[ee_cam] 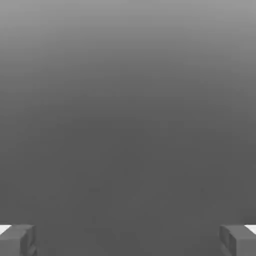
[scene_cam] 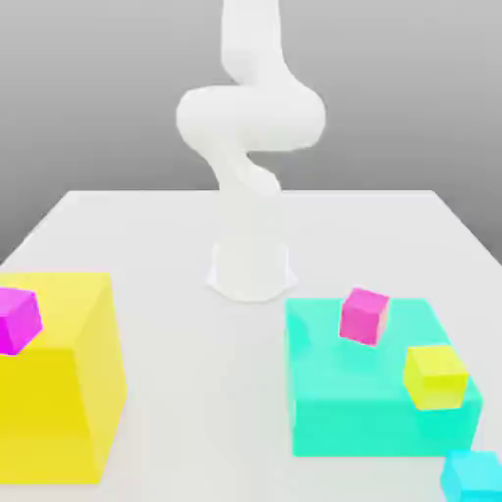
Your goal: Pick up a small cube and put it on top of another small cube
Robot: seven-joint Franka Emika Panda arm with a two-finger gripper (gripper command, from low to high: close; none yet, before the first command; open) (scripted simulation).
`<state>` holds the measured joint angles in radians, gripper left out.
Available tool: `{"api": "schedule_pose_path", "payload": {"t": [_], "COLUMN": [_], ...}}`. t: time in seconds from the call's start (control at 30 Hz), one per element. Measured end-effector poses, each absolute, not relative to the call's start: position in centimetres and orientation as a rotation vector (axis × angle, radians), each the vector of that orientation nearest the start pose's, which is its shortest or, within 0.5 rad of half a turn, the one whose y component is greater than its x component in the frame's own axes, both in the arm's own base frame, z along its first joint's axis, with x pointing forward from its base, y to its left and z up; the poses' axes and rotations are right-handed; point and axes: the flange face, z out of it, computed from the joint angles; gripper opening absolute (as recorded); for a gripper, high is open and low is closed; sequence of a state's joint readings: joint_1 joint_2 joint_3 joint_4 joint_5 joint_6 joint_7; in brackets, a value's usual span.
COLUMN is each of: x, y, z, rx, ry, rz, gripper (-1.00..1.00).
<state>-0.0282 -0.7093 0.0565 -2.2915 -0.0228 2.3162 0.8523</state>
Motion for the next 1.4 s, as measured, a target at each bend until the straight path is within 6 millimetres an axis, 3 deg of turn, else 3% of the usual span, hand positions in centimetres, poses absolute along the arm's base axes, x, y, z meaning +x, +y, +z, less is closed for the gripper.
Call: {"api": "schedule_pose_path", "payload": {"t": [0.13,0.3,0.57,0.83,1.07,1.2,1.23,1.4], "x": [42.7,47.5,51.8,52.3,49.8,49.3,49.3,49.3], "y": [4.7,8.1,13.8,19.5,24.9,25.8,25.8,25.9], "z": [63.2,56.0,43.3,30.8,21.3,15.4,14.2,14.2], "rx": [-2.59,-2.69,-2.815,-2.877,-2.871,-2.863,-2.864,-2.861], "ry": [1.142,1.2,1.248,1.273,1.286,1.29,1.29,1.289], "rz": [-0.895,-0.779,-0.562,-0.304,-0.045,-0.003,-0.001,-0.002], "gripper": [0.0,0.0,0.0,0.0,0.0,0.0,-1.0,-1.0]}}
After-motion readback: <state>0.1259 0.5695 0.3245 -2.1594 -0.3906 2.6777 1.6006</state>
